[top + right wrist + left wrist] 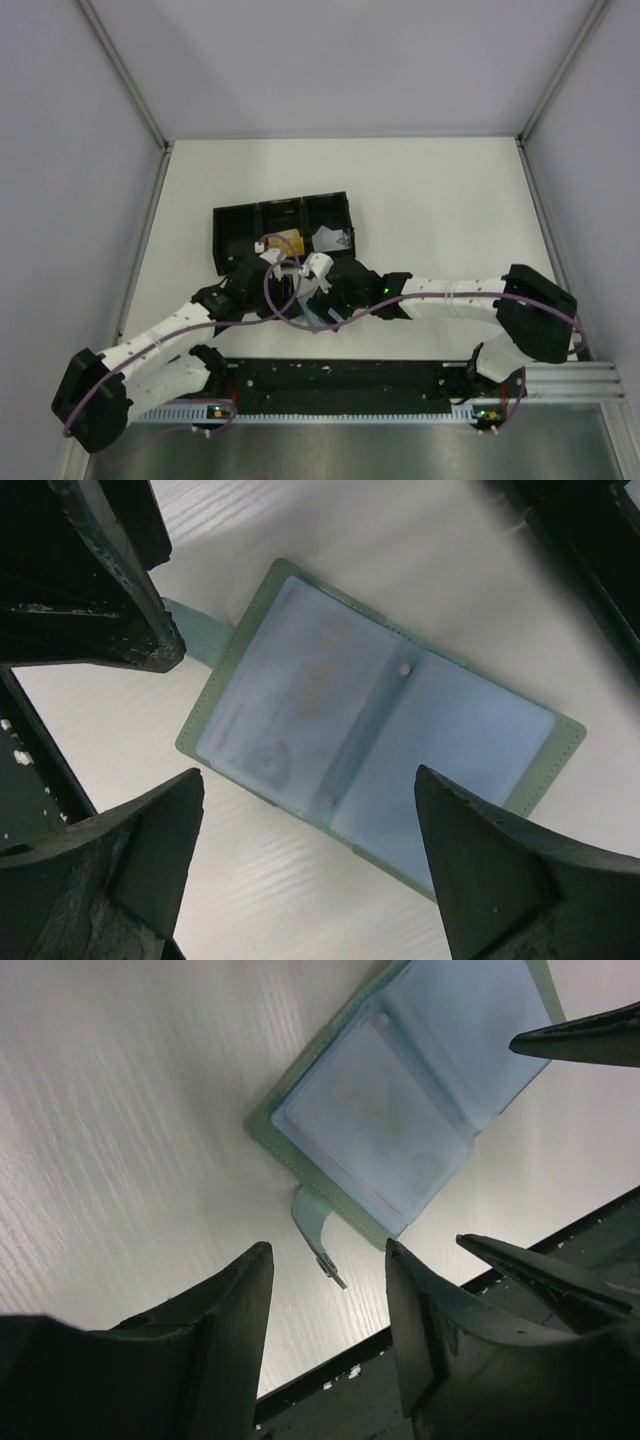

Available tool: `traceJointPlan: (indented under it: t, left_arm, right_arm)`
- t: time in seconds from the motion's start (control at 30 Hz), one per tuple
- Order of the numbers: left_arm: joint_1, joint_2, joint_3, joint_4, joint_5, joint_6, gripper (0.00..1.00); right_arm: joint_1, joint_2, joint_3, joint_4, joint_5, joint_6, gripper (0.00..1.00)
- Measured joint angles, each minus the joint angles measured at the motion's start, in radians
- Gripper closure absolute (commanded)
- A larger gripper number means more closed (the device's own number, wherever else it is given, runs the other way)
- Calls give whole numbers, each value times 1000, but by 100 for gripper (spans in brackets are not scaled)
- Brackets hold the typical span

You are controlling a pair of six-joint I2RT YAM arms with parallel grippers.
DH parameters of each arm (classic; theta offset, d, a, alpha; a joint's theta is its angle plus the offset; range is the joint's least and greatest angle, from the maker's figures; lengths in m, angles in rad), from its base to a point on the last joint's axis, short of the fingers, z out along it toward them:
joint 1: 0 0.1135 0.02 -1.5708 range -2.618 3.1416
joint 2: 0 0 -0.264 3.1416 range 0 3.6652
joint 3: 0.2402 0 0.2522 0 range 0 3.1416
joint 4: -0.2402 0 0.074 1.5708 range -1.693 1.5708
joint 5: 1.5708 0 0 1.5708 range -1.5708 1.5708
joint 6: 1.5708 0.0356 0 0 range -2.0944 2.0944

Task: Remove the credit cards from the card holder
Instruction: Remove the credit card from the card holder.

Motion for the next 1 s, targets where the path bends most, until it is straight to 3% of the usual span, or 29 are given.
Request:
traceJointPlan:
  t: [0.2, 0.53, 1.0]
  left_arm:
    - [-32, 35, -25, 14, -36, -32, 66]
    - [-51, 69, -61, 29, -47, -67, 99]
    - [-51, 70, -61, 36, -47, -76, 100]
  right_arm:
    - [24, 90, 48, -14, 42, 0, 16]
    - [41, 161, 77, -25, 74, 3, 16]
    - [46, 188, 106, -24, 98, 14, 16]
